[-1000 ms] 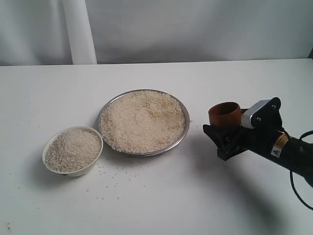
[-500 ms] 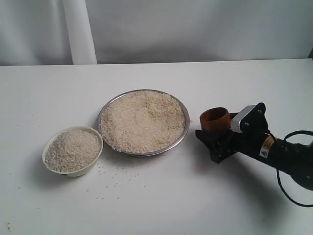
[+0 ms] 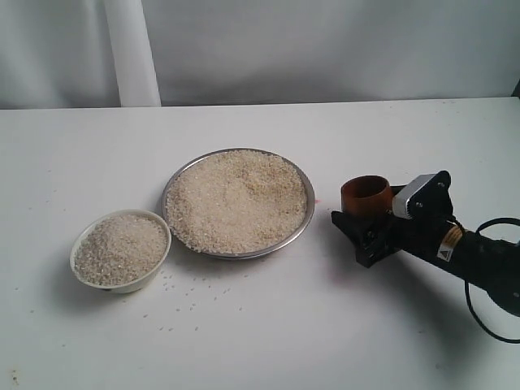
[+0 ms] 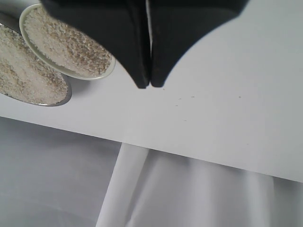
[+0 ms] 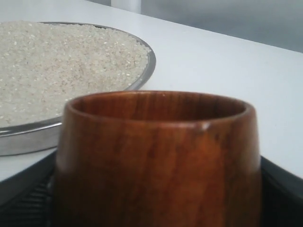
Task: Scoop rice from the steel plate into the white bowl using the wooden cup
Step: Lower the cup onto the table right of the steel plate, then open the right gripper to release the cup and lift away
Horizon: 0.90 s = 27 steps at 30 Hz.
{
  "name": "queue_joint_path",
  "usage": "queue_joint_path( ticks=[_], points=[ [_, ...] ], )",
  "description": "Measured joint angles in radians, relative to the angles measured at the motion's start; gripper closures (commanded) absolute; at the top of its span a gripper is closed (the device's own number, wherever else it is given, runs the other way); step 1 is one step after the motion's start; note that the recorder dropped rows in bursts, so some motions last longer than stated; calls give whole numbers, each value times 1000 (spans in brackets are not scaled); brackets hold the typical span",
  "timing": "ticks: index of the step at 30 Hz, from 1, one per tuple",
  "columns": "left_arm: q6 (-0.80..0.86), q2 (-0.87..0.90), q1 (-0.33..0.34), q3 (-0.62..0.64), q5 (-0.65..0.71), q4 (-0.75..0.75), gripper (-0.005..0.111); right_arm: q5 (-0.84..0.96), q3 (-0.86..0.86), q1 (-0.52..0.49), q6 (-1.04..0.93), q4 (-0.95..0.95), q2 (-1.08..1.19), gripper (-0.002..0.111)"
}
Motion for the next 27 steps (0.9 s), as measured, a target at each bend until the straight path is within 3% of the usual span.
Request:
queue_joint_path(
  ticks=[4,10,15,27],
  points=[
    [0,0,0,0,0,0,107,0,0,0,-5,-19,0,29],
    [0,0,0,0,0,0,107,18,5,0,-28,-75,-5,10],
    [0,0,0,0,0,0,107,18,21,-4,-52,-81,-29,3],
    [0,0,0,0,0,0,107,21,25,-4,-56,-163,-155,3]
  ],
)
